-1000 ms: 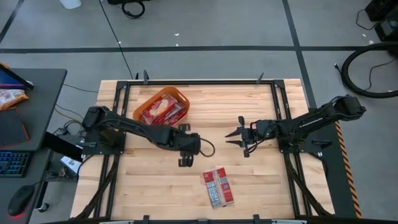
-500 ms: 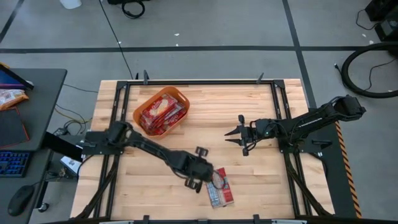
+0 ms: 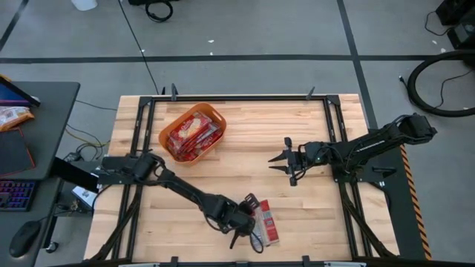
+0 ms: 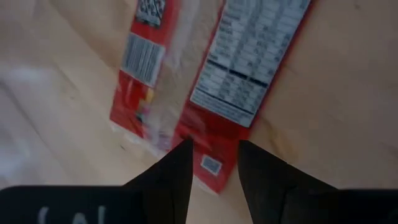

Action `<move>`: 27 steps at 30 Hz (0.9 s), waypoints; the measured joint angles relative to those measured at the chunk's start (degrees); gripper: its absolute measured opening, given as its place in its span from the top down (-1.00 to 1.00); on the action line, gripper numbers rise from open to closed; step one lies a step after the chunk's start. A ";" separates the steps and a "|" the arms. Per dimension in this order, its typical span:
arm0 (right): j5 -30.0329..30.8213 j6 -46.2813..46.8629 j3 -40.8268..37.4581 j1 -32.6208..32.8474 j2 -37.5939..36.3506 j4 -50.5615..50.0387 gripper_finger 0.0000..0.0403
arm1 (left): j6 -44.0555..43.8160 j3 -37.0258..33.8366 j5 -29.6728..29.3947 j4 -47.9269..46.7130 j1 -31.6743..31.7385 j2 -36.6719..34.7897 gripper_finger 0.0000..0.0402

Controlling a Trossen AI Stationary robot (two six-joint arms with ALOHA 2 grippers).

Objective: Sort popcorn bags into baskets
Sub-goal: Put the red popcorn bag into the orange bin

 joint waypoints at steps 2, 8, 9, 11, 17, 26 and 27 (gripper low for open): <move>0.00 0.29 0.00 0.00 0.00 0.03 0.48 | 1.38 -0.05 0.38 -0.89 0.13 0.49 0.35; -0.02 0.89 0.00 0.00 0.00 0.37 0.48 | 4.85 -0.04 1.09 0.49 0.14 1.23 0.35; -0.02 0.90 0.00 0.00 0.00 0.44 0.48 | 5.67 -0.06 1.13 0.28 0.10 1.33 0.35; -0.02 0.91 0.00 -0.01 0.00 0.47 0.48 | 6.90 -0.08 2.15 0.35 0.15 1.47 0.35; -0.02 0.81 0.00 -0.02 0.00 0.42 0.48 | 8.91 0.09 2.32 0.73 0.85 2.46 0.35; -0.04 0.89 0.00 0.02 0.00 0.40 0.48 | 6.36 0.12 4.62 -0.33 2.25 2.84 0.45; -0.04 0.89 0.00 0.04 0.00 0.40 0.48 | 4.58 0.11 4.35 -0.43 2.29 2.86 0.51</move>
